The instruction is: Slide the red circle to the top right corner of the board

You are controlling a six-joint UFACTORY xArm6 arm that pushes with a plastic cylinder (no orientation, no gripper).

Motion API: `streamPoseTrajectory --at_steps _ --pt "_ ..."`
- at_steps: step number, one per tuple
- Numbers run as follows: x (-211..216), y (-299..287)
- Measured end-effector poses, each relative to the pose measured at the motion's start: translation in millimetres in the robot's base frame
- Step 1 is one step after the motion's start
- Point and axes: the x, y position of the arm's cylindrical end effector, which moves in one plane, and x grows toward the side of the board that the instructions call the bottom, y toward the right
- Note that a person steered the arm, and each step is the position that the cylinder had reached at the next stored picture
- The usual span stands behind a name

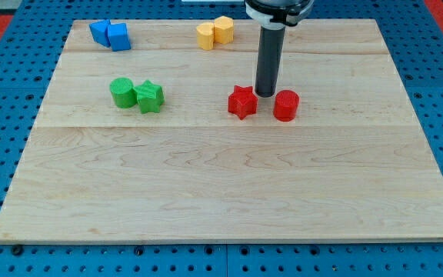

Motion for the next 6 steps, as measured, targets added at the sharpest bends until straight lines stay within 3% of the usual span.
streamPoseTrajectory --at_steps 1,2,3,4,5,6 --pt "30.6 -2.7" --pt "51.1 29.6" --pt "44.5 63.5" --pt "5.5 94.9" --pt "-22.9 105.0" --pt "-21.3 105.2"
